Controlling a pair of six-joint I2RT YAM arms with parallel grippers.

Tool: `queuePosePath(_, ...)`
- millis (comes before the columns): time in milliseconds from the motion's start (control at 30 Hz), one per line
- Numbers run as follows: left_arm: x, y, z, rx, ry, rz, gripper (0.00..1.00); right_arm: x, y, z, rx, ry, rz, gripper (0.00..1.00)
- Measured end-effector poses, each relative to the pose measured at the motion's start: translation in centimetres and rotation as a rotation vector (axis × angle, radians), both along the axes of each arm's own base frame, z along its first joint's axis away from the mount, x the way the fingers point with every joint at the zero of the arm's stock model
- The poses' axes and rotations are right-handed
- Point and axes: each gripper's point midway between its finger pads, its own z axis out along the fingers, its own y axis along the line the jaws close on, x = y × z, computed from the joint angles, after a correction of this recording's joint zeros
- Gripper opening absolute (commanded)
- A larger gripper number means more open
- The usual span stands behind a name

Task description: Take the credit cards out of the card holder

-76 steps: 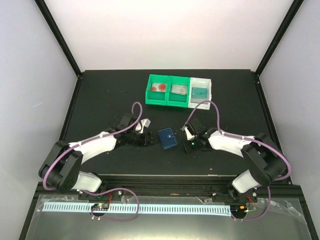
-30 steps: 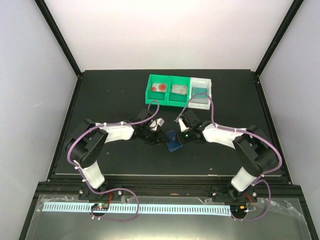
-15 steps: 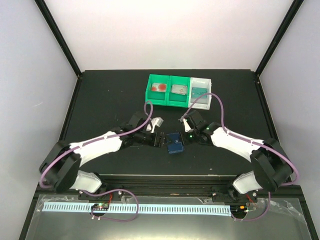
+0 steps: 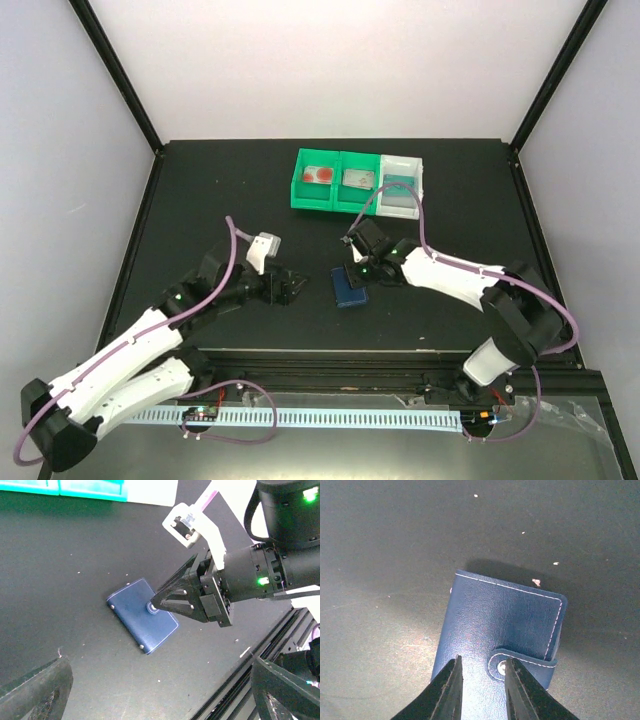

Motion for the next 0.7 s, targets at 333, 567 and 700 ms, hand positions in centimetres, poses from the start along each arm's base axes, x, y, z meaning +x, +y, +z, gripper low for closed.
queuePosePath(333, -1.7, 1.8, -0.6, -0.006, -0.033, 0.014, 0.99, 0.0, -0.2, -2.2, -0.099, 0.035, -0.004, 0.26)
queuePosePath(567, -2.2, 2.0, -1.4, -0.025, -0.024, 0.011, 0.99, 0.0, -0.2, -3.5, -0.164, 0.053, -0.002, 0.27)
queuePosePath(700, -2.8, 1.8, -2.3, -0.029, 0.011, -0.011, 0.99, -0.1, -0.2, -3.6, -0.196, 0.055, 0.002, 0.28)
